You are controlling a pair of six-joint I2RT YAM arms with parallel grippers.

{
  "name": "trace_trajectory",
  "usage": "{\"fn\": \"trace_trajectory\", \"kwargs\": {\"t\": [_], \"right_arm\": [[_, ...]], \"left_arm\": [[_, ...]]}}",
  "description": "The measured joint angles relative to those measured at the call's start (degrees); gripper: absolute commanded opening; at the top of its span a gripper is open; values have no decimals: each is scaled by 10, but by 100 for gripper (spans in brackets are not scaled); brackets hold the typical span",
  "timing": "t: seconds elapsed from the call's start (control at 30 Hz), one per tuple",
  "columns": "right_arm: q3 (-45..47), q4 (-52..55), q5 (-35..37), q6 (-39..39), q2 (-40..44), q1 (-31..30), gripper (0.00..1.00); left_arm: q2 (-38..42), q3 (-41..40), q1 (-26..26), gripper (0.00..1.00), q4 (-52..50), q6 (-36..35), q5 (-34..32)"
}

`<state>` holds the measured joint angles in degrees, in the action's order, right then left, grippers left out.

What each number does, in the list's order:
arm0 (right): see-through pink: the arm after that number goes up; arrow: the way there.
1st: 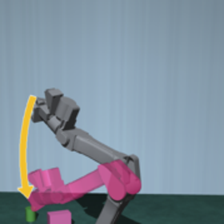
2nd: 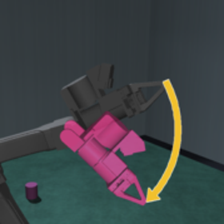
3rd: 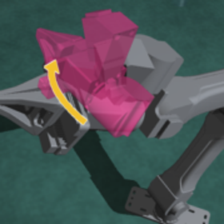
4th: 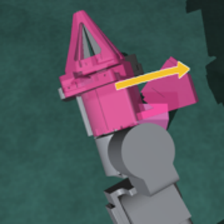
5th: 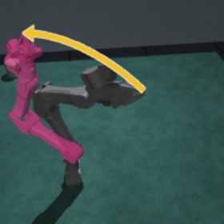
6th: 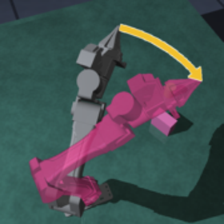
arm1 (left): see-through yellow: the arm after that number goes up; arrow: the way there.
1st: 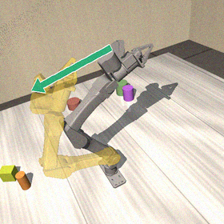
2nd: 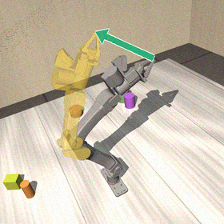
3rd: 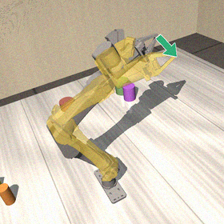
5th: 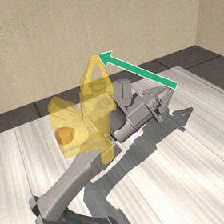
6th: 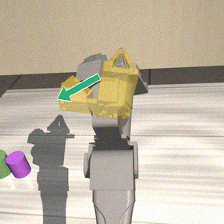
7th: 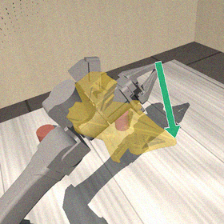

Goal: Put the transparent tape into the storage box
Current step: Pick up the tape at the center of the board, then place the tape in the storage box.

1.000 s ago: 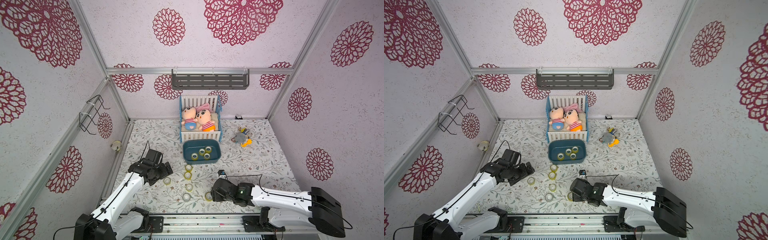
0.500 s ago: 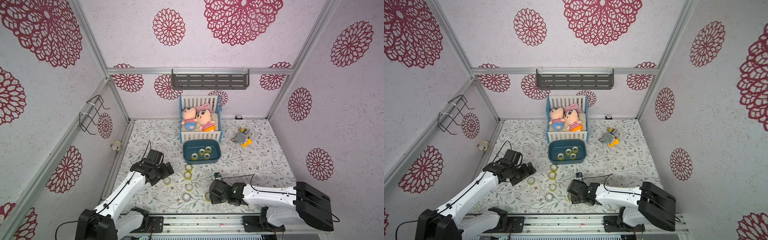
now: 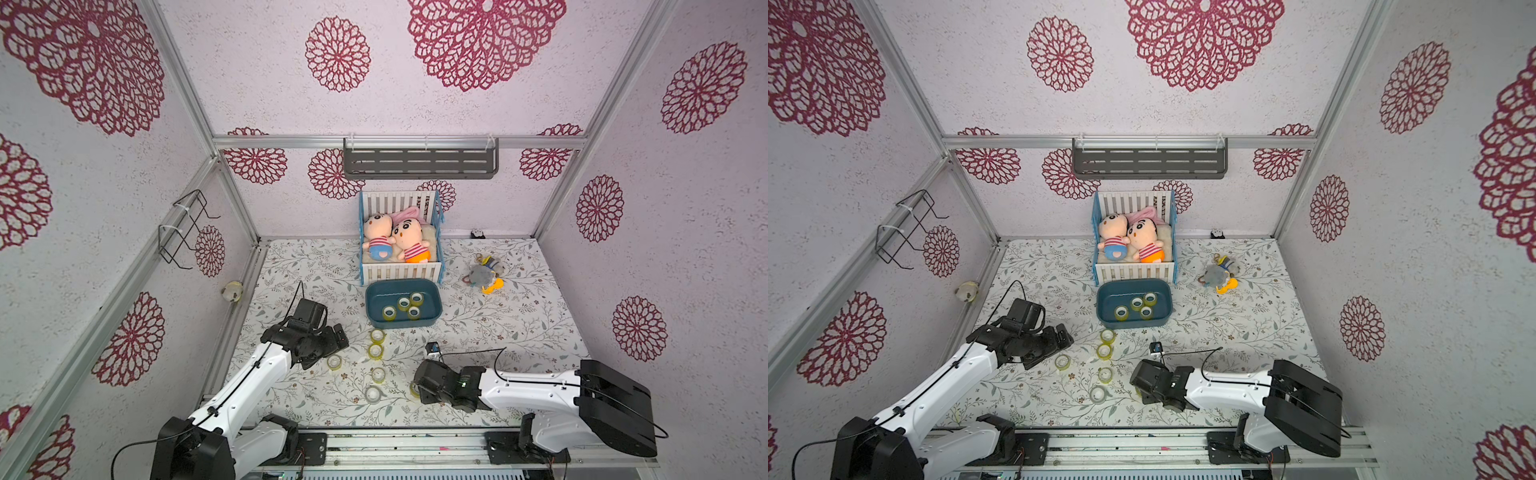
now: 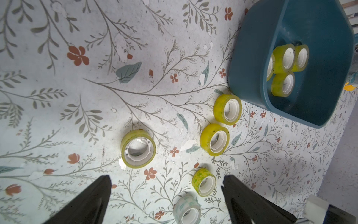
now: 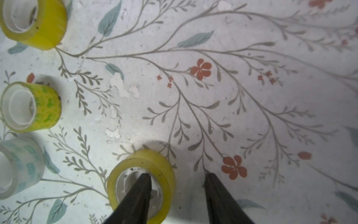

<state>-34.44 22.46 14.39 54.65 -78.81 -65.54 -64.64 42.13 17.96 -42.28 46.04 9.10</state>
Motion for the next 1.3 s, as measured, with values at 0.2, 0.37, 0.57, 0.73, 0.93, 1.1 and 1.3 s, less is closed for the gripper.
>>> {"fn": "trace_trajectory", "kwargs": {"t": [0.2,0.37,0.57,0.73,0.93,1.1,1.3], "right_arm": [[43,31,9,22,67,0,10],[67,62,14,31,151,0,0],[67,99,24,39,216,0,0],[67,120,28,45,236,0,0],[65,123,27,44,241,19,0],[49,93,-18,12,245,109,0],[-69,82,-51,-51,193,177,0]], "left_arm": [[-10,28,0,97,-6,-20,0],[-19,43,0,97,-6,-32,1],[-21,43,0,97,-9,-32,7],[6,49,-1,97,-22,-35,7],[82,57,-1,97,-15,-54,6],[142,57,-1,97,18,-74,10],[153,66,-10,97,60,-94,10]]}}
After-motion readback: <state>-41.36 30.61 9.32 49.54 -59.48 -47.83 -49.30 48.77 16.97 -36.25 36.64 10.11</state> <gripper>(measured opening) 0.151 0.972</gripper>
